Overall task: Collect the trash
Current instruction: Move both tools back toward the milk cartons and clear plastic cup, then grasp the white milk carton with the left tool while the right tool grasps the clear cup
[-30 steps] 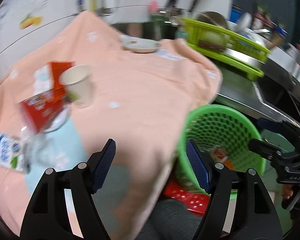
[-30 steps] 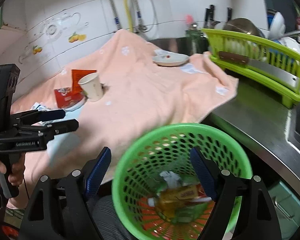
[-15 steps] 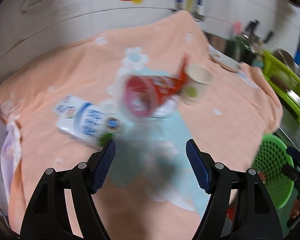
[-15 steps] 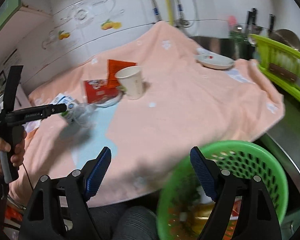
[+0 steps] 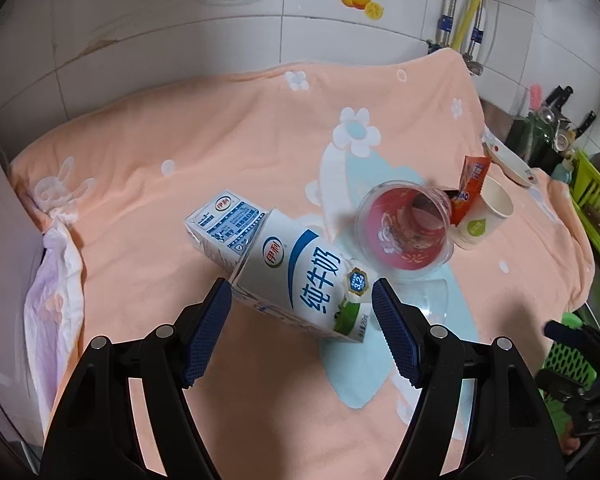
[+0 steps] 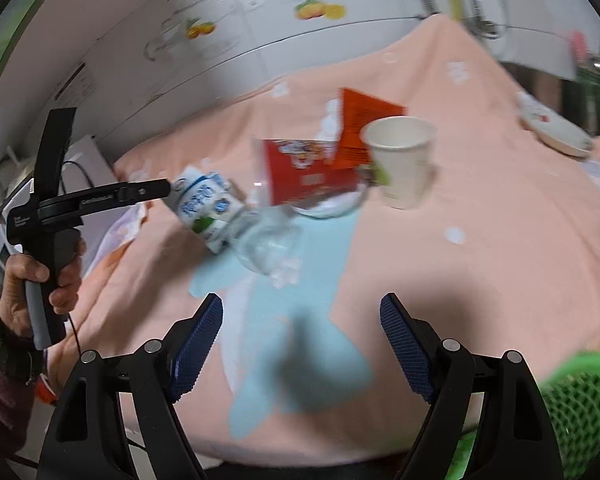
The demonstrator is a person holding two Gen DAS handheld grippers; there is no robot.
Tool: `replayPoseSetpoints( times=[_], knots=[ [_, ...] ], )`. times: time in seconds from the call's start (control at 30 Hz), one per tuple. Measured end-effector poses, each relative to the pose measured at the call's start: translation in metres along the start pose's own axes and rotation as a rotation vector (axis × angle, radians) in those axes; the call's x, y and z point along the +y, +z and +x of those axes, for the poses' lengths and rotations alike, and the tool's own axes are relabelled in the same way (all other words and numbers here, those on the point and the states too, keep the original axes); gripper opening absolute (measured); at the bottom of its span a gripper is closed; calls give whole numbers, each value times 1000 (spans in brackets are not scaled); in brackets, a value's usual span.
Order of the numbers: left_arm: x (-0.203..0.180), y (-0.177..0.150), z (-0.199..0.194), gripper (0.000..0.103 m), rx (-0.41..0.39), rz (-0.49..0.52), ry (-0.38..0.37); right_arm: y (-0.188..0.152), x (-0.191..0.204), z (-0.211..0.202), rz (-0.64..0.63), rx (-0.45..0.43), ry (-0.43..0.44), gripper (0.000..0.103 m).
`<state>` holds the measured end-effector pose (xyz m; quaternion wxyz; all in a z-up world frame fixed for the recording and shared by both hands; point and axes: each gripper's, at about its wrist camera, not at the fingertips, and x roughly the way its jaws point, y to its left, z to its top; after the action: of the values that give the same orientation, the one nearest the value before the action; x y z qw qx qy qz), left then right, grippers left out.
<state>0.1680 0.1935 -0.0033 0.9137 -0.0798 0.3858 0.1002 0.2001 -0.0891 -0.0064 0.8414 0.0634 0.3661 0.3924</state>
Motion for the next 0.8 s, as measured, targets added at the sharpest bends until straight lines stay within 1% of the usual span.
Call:
replayPoseSetpoints(
  times=[0.1, 0.4, 0.67, 0.8],
  knots=[
    [3, 2, 4, 72, 4, 14, 2, 9, 7, 22, -18, 26, 36, 78],
    [14, 11, 17, 74, 22, 25, -45, 37, 11, 81, -31, 87, 117, 78],
    [20, 13, 31, 76, 41, 31, -77, 50, 10, 126, -18, 149, 137, 78],
    [26, 13, 38, 79, 47, 25, -91, 54, 9, 141, -9, 174, 154, 78]
  ],
)
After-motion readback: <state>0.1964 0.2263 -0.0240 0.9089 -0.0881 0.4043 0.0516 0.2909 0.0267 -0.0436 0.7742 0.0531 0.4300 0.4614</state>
